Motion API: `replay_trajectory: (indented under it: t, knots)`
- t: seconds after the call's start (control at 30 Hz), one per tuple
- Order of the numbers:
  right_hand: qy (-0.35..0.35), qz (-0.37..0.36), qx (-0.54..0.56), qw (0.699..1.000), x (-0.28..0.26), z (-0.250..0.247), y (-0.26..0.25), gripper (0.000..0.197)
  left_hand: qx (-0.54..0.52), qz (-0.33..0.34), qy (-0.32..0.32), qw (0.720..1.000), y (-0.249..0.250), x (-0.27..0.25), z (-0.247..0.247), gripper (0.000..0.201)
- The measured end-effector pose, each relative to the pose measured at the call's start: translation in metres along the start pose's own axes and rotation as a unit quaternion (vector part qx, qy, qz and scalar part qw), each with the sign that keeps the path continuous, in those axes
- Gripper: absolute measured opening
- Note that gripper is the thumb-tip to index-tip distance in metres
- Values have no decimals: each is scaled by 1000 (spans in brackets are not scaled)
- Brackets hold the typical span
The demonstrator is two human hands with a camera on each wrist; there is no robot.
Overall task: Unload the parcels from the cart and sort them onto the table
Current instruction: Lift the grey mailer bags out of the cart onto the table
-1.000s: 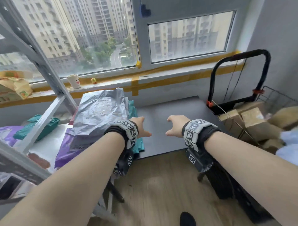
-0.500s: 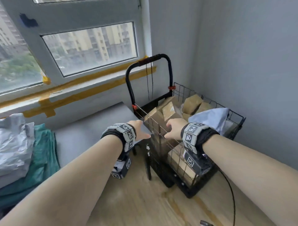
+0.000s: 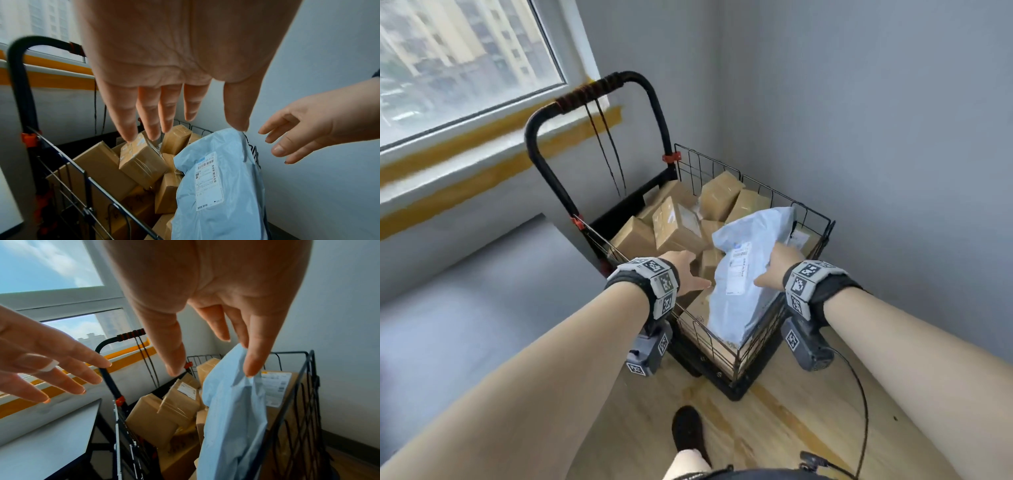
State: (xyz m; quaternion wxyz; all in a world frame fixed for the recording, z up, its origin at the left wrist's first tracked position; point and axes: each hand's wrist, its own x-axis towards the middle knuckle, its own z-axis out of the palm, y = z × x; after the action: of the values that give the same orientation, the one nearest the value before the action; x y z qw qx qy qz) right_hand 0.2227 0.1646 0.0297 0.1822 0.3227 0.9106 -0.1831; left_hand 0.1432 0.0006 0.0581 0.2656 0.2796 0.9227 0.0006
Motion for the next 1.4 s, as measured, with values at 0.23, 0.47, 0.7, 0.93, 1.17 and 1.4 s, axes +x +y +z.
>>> replay_trajectory:
  t: [0.23, 0.47, 0.7, 0.93, 1.17, 1.4]
  knots:
    - [-29, 139, 89, 986, 53, 10, -4, 90, 11, 37, -53, 998, -15, 81, -1, 59]
    - [-20, 196, 137, 971, 96, 21, -16, 69, 22, 69, -72, 995, -32, 149, -6, 53]
    - [-24, 191, 189, 963, 110, 40, -15, 24, 22, 63, -114, 991, -37, 173, 10, 60]
    - [-12, 107, 250, 962, 106, 13, -27, 24, -22, 14, -79, 996, -38, 166, 5, 68]
    - [27, -32, 318, 947, 89, -42, -27, 17, -136, -109, 37, 984, -40, 122, -10, 80]
    - [13, -143, 387, 911, 67, -64, -54, 31, -266, -226, 165, 922, -74, 38, -19, 106]
